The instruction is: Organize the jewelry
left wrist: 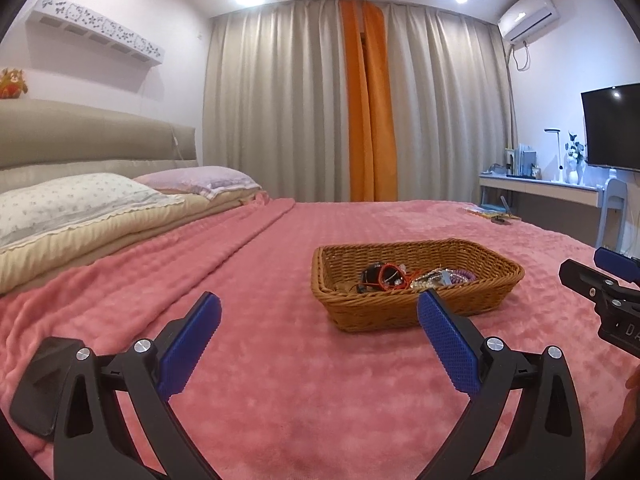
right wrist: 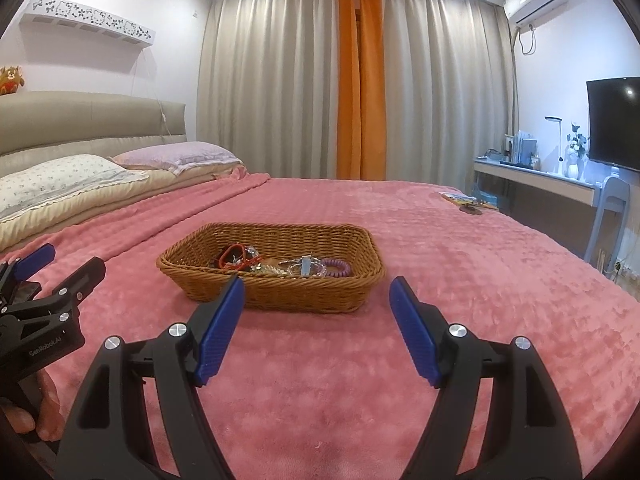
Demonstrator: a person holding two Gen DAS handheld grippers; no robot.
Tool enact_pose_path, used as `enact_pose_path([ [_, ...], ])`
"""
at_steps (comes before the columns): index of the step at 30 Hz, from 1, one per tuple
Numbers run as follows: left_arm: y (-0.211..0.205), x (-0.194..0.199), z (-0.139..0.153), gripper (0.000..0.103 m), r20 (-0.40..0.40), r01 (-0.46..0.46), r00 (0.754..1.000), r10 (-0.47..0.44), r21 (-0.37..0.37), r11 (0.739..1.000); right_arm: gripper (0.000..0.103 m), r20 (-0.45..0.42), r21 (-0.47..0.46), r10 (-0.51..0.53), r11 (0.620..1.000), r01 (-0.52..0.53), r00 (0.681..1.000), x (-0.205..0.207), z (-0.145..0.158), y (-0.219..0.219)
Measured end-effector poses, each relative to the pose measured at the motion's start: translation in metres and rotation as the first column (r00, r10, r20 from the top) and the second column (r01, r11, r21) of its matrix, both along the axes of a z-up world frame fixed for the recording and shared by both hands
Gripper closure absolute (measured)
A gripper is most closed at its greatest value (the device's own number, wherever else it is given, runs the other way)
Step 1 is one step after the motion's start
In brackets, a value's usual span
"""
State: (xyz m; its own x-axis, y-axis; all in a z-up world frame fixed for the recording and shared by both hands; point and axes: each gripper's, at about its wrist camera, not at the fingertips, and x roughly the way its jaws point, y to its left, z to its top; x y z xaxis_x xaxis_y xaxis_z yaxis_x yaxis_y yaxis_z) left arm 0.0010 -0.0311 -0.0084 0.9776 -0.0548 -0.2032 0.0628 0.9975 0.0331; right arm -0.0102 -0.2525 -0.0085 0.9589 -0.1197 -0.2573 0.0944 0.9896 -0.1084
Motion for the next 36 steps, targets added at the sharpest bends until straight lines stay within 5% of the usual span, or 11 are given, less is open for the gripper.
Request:
enact_pose_path([
  [36, 0.0014, 0.0006, -0.0013, 0.008, -0.006, 0.001, 1.000, -0.001, -0.001, 1.000, 0.028, -0.020, 0.019, -0.003, 1.000, 0.003, 1.000, 0.0029, -0.0035, -0.0026],
])
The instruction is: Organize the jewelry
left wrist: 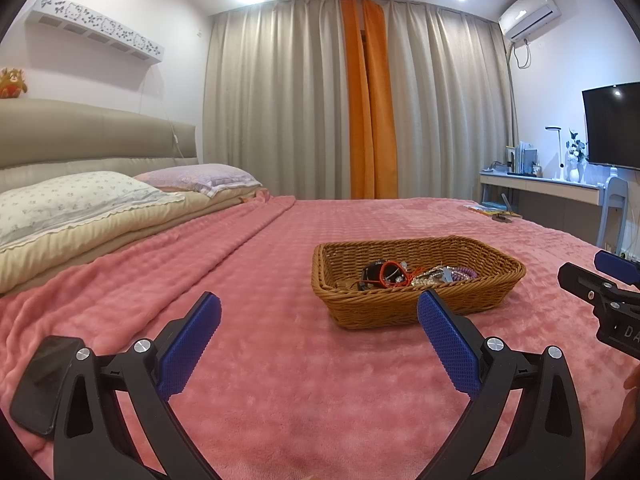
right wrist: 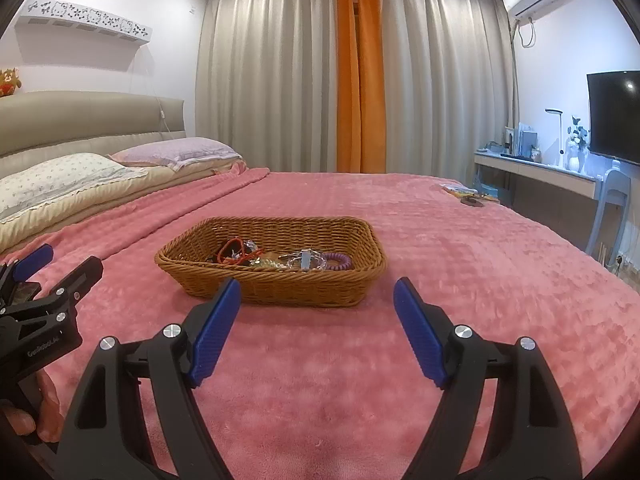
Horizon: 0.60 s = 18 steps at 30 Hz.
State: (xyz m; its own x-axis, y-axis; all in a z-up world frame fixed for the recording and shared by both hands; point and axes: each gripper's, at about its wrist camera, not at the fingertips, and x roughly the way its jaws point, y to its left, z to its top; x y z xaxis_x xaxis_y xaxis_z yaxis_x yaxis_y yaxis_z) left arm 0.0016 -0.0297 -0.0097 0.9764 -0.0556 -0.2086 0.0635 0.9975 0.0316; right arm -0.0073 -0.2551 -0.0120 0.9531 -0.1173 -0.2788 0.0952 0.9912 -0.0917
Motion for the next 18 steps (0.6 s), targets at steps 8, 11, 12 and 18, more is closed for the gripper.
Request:
enact_pose_path([
  [8, 0.0000, -0.0002, -0.0003, 0.008, -0.001, 0.000, 1.000, 0.000, -0.001, 1.000, 0.028, -0.012, 0.012, 0.001, 1.000, 0.000, 1.000, 0.0018, -0.0009, -0.0027],
  [11, 0.0000, -0.0004, -0.0004, 0.008, -0.001, 0.000, 1.000, 0.000, -0.001, 1.000, 0.028, -0.014, 0.015, 0.000, 1.000, 0.000, 1.000, 0.0021, -0.0008, -0.0031],
  [12, 0.0002, -0.0006, -0.0006, 0.008, 0.000, 0.000, 1.000, 0.000, -0.001, 1.000, 0.028, -0.015, 0.015, 0.000, 1.000, 0.000, 1.000, 0.0024, -0.0008, -0.0035],
  [18, 0.0004, -0.0005, -0.0004, 0.008, -0.001, 0.000, 1.000, 0.000, -0.001, 1.000, 0.027, -0.015, 0.014, 0.000, 1.000, 0.000, 1.000, 0.0025, -0.0011, -0.0039],
])
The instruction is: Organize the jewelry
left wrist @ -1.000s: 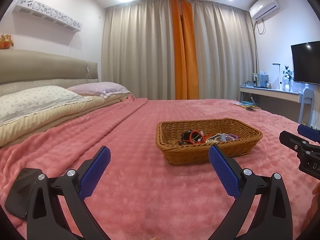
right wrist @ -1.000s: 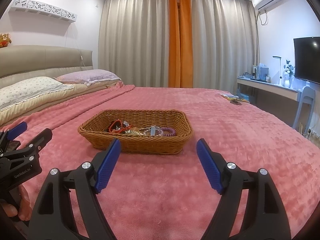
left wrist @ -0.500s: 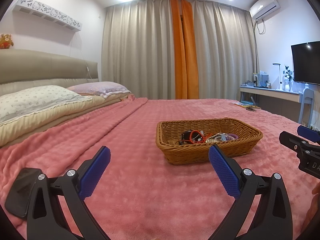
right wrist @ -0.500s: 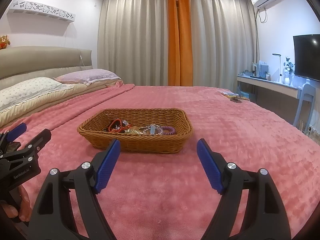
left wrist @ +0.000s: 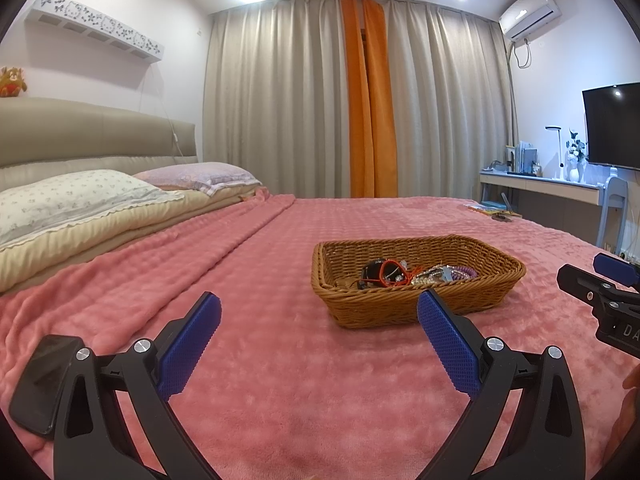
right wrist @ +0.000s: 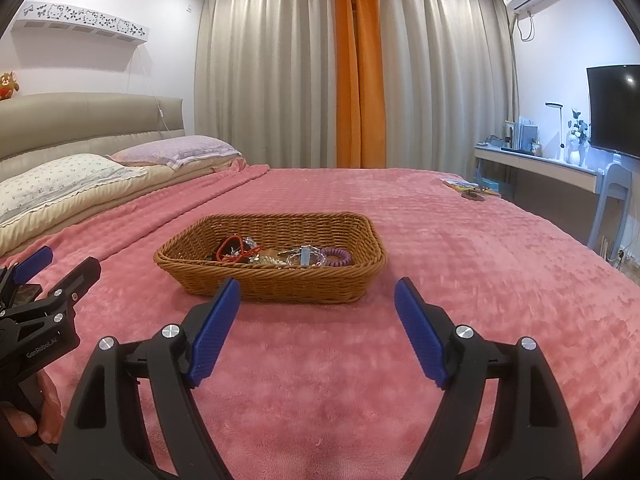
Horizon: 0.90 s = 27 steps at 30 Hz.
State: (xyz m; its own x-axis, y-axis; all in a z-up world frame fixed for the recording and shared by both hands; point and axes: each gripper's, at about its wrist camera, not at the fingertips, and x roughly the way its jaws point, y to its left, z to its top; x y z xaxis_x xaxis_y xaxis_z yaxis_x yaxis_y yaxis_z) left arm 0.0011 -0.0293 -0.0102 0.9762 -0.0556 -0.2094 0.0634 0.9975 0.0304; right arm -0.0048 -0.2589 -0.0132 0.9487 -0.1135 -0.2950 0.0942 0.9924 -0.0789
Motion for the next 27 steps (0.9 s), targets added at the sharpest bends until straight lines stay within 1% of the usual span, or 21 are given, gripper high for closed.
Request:
enact_pose_path([
  [4, 0.0002, 0.0001, 0.0000, 0.008, 0.001, 0.000, 1.000, 0.000, 0.001, 1.000, 0.024, 0.000, 0.005, -0.002, 1.000, 0.002, 1.000, 0.0001, -0.0001, -0.0010],
  [21, 0.0004, 0.0001, 0.0008, 0.008, 0.000, 0.000, 1.000, 0.000, 0.001, 1.000, 0.024, -0.004, 0.000, -0.003, 1.000, 0.003, 1.000, 0.0016, -0.0013, -0.0011],
  [24, 0.0005, 0.0005, 0.0009, 0.008, -0.002, 0.000, 1.000, 0.000, 0.000, 1.000, 0.019, -0.004, 0.003, -0.004, 1.000, 0.004, 1.000, 0.0017, -0.0012, -0.0009],
  [27, 0.0002, 0.0005, 0.0013, 0.008, -0.001, 0.000, 1.000, 0.000, 0.000, 1.000, 0.019, -0.002, 0.005, -0.005, 1.000, 0.005, 1.000, 0.0019, -0.0009, -0.0010],
])
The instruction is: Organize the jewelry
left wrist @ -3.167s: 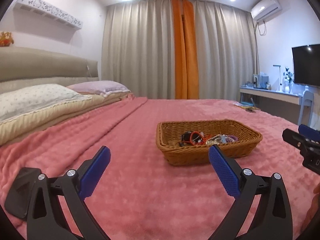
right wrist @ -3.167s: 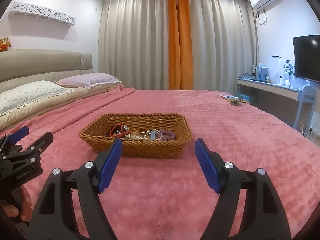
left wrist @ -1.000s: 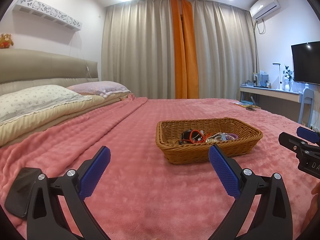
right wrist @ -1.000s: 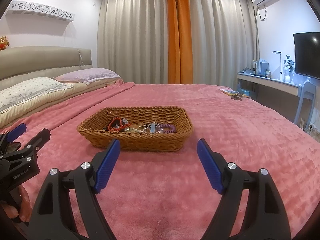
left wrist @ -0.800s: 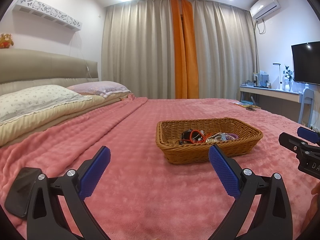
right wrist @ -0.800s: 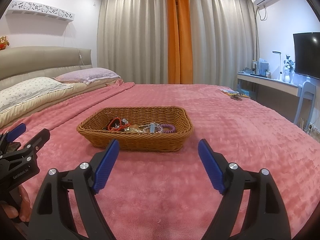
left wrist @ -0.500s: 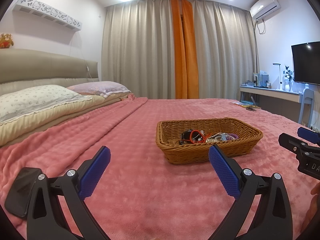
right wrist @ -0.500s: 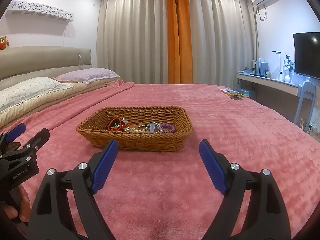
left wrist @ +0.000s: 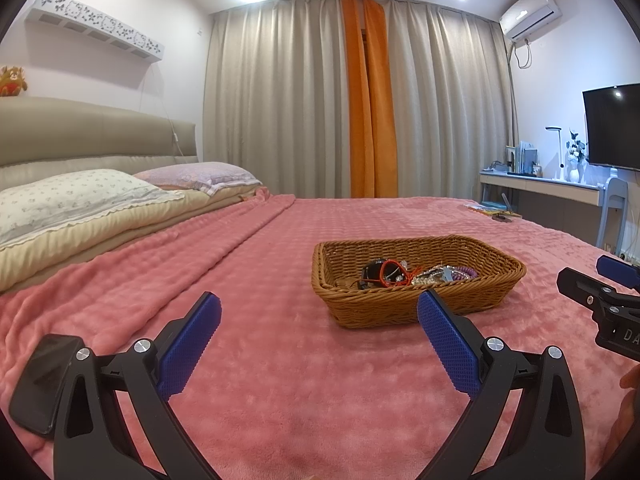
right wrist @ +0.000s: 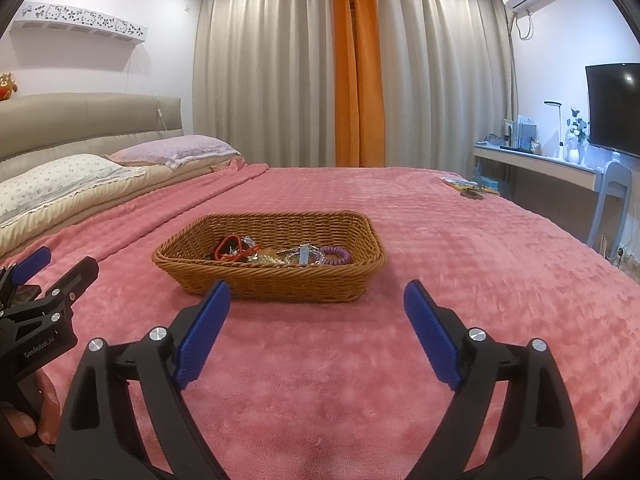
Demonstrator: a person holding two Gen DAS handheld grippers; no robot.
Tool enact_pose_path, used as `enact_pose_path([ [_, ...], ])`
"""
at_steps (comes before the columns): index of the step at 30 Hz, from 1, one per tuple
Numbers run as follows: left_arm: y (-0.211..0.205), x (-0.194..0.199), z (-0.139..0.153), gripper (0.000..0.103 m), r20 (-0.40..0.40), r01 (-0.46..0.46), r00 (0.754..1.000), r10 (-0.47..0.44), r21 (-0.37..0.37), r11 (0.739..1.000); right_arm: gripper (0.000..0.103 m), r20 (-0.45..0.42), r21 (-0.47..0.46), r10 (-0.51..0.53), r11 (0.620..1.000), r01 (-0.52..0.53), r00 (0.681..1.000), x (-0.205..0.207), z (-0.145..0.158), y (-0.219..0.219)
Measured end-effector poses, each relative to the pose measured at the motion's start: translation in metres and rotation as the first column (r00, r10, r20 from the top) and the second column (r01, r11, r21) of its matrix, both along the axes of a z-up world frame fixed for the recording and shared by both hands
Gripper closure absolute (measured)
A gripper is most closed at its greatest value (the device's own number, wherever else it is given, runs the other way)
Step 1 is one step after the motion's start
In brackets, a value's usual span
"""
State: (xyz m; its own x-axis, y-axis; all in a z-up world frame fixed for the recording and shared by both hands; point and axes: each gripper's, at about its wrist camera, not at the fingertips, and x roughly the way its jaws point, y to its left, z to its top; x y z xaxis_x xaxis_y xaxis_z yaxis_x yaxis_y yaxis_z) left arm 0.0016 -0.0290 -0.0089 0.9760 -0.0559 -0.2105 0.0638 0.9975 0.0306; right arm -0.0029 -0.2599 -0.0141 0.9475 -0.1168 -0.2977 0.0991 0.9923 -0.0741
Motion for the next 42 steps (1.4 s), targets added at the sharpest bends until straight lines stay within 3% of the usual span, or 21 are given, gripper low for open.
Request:
enact_pose_path([
  [27, 0.0004, 0.0003, -0.0002, 0.008, -0.003, 0.000, 1.000, 0.000, 0.001, 1.000, 0.015, 0.000, 0.000, 0.001, 1.000, -0.001, 1.000, -0.0003, 0.0002, 0.0000],
  [42, 0.0091, 0.0025, -0.0032, 0.007, -0.029, 0.008, 1.000, -0.009, -0.045, 0.999, 0.015, -0.002, 0.000, 0.001, 1.000, -0.001, 1.000, 0.0001, 0.0001, 0.0000],
])
